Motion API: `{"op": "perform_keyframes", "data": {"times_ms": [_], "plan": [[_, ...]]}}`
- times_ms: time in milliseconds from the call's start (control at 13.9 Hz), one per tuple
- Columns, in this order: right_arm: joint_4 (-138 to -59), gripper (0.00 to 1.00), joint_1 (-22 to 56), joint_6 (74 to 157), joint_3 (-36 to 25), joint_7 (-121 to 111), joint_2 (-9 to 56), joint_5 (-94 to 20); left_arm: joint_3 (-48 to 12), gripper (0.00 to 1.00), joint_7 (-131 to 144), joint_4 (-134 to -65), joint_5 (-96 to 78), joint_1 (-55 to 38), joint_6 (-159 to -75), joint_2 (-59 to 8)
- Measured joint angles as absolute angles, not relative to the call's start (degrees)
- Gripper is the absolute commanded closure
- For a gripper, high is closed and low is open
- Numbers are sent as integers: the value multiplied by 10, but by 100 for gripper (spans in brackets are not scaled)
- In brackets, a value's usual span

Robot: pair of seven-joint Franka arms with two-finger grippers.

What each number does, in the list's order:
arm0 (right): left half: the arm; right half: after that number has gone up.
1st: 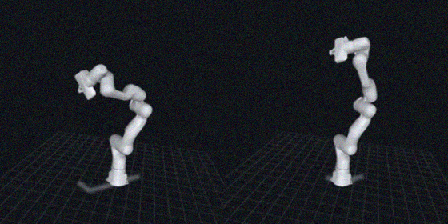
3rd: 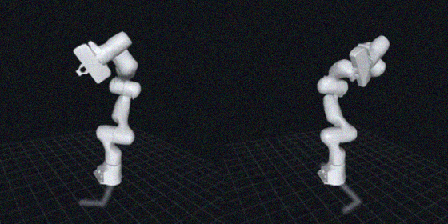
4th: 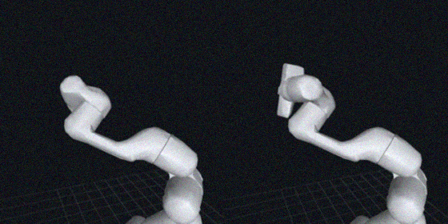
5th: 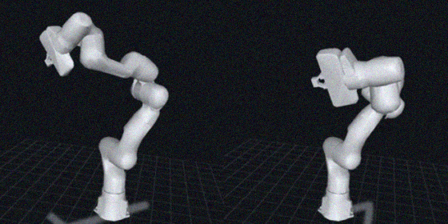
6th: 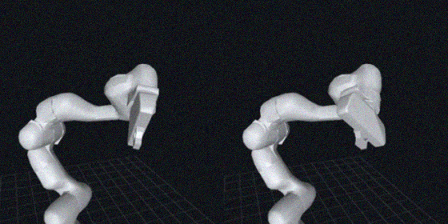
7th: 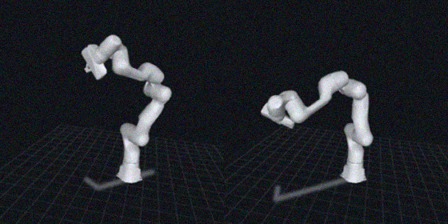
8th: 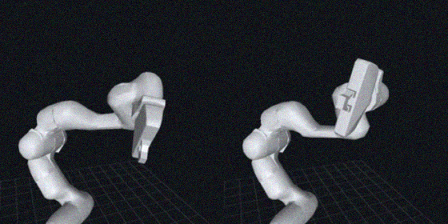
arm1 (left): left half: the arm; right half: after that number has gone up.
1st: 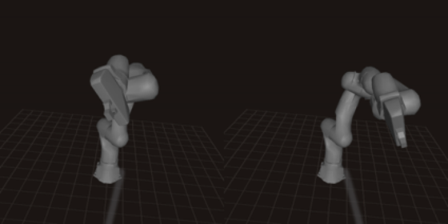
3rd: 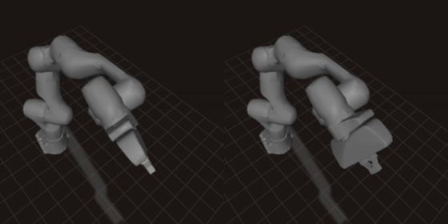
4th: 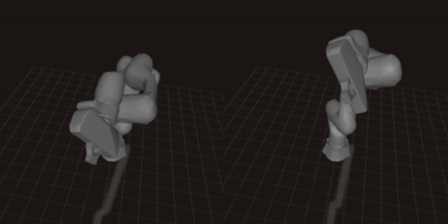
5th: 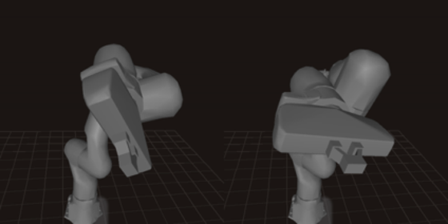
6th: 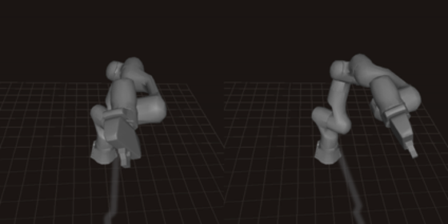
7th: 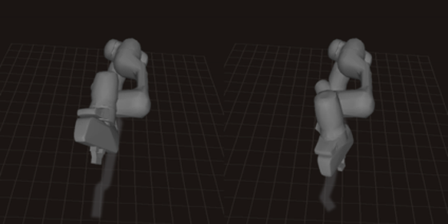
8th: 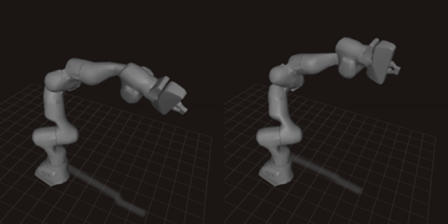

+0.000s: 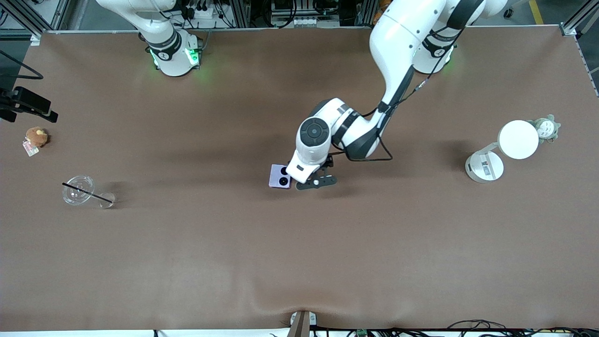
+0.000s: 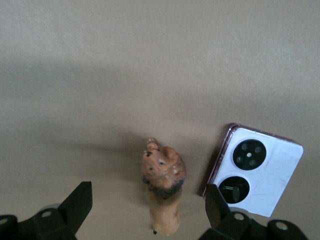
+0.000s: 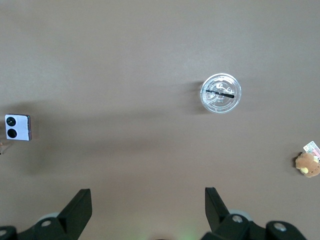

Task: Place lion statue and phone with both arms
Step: 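Grasp the lion statue with the left gripper while the right gripper reaches out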

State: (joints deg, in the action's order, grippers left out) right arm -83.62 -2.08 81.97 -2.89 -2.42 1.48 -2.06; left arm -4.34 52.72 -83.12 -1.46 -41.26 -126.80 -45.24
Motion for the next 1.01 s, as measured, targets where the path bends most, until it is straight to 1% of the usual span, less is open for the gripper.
{"op": "perform_keyframes", "data": {"times_ms": [72,144,289,722,866,1010], "plan": [[-836,0,-21,820,-29,-24,15,-21,-43,25,528,-831,-15,-414,-1269,-455],[-836,0,-21,820,-29,-24,15,-21,-43,58,528,-831,-15,-414,-1269,-456],[-836,0,-21,820,-29,-24,15,-21,-42,100,528,-831,-14,-414,-1269,-458],[-836,0,-21,822,-29,-24,15,-21,-40,100,529,-822,2,-408,-1271,-457],[-836,0,-20,823,-28,-24,15,-21,-39,100,529,-814,1,-392,-1233,-437],[-836,0,-18,823,-25,-21,17,-22,-37,100,527,-812,1,-374,-1161,-401]]}}
